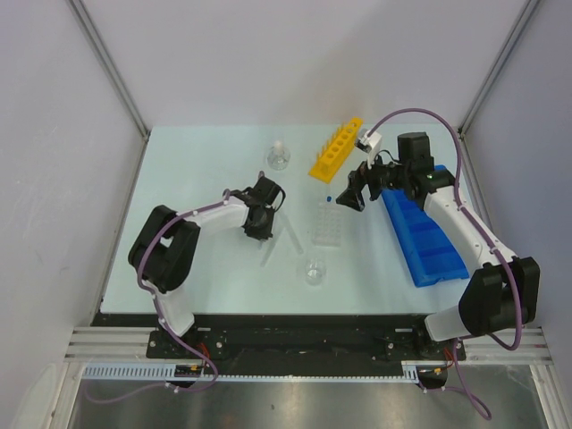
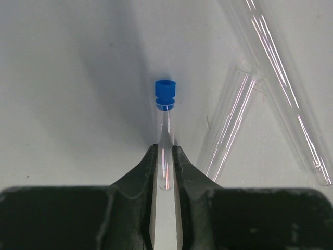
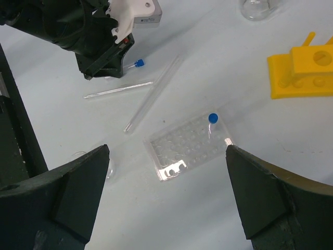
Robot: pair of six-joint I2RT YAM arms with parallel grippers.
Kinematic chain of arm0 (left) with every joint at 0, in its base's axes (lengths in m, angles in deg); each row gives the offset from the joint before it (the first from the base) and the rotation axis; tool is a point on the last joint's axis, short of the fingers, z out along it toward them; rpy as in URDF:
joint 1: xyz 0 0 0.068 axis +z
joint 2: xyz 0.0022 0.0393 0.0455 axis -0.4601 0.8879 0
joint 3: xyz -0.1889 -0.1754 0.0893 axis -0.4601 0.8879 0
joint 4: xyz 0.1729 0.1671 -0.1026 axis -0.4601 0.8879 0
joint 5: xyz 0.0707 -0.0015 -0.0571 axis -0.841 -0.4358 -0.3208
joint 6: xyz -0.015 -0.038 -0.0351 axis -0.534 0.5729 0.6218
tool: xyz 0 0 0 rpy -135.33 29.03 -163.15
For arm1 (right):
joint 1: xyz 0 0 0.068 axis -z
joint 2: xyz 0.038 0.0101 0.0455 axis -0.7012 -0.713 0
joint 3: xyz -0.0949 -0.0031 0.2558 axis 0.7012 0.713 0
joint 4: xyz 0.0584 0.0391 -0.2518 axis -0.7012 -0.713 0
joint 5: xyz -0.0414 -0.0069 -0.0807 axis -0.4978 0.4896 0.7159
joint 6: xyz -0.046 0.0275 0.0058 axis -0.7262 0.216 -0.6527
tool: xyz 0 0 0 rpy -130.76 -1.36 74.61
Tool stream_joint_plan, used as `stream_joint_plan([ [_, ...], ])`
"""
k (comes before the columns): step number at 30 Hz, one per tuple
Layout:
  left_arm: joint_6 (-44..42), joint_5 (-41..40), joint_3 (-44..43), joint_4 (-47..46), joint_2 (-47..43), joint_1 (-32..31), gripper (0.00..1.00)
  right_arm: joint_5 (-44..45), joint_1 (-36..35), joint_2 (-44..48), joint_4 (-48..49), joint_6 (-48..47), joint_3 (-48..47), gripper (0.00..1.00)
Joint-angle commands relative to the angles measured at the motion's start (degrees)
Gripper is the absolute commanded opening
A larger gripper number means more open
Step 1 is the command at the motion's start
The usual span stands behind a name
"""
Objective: Organize the chemistry lab equipment
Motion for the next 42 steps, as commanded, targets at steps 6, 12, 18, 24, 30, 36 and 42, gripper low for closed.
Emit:
stream_joint_plan([
  [6, -3.0, -0.4, 7.6, -6.4, -7.6, 1.0, 0.08, -9.6, -0.7, 3.6, -4.6, -7.5, 0.2, 1.00],
  [12, -6.6, 0.8, 13.5, -11.7, -19.8, 1.1, 0.07, -10.4, -5.7, 3.9, -8.3, -12.2, 0.1, 1.00],
  [18, -6.0, 12.3, 20.4, -18.3, -34.4, 0.9, 0.07, -15.0, -7.5, 2.2, -11.3, -8.6, -2.7, 1.00],
  [24, -3.5, 23.3, 25.9, -26.8, -44.7, -3.2, 0.08, -18.6, -8.8, -5.2, -16.3, 4.1, -10.9, 0.99],
  [30, -2.2, 24.5, 24.5, -27.5, -46.7, -7.7, 0.08, -18.6, -11.6, -15.2, -28.7, 7.7, -22.2, 0.89],
  [36, -2.3, 22.7, 22.3, -26.6, -45.4, -10.3, 0.07, -15.3, -16.6, -16.5, -29.0, 8.4, -22.4, 0.88],
  [42, -1.5, 23.4, 22.1, -27.9, -45.2, -10.9, 0.08, -12.8, -18.6, -17.9, -28.5, 9.4, -22.3, 0.84],
])
